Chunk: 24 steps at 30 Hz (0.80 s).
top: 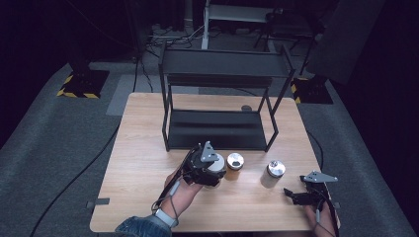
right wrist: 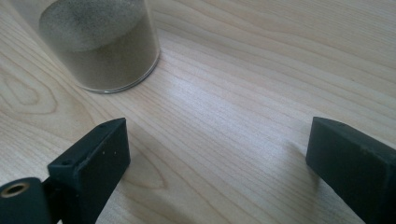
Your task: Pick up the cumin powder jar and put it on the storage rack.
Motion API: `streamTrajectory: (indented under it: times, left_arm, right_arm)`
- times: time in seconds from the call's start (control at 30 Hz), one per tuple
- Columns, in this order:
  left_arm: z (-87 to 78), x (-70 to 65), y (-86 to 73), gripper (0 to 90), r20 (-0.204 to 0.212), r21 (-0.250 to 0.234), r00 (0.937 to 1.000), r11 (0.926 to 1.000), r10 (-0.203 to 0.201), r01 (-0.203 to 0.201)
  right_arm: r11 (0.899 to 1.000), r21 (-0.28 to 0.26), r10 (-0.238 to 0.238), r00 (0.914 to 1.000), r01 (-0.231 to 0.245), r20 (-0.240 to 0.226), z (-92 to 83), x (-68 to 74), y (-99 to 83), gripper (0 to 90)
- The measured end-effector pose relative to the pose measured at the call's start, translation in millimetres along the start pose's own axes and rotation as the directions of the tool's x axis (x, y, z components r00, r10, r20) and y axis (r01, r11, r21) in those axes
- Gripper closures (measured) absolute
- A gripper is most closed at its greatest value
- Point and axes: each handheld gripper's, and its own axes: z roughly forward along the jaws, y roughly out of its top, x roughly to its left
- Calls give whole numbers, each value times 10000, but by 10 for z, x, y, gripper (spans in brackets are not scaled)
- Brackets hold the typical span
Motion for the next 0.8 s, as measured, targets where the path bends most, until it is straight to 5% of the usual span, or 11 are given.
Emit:
streamTrajectory:
  times: [0.8]
  left_arm:
    - [-212, 563, 732, 325, -610, -112, 9981, 9999, -70, 63]
  right_arm:
    - [10000, -4, -22, 10000, 22, -46, 7, -17, 6, 60]
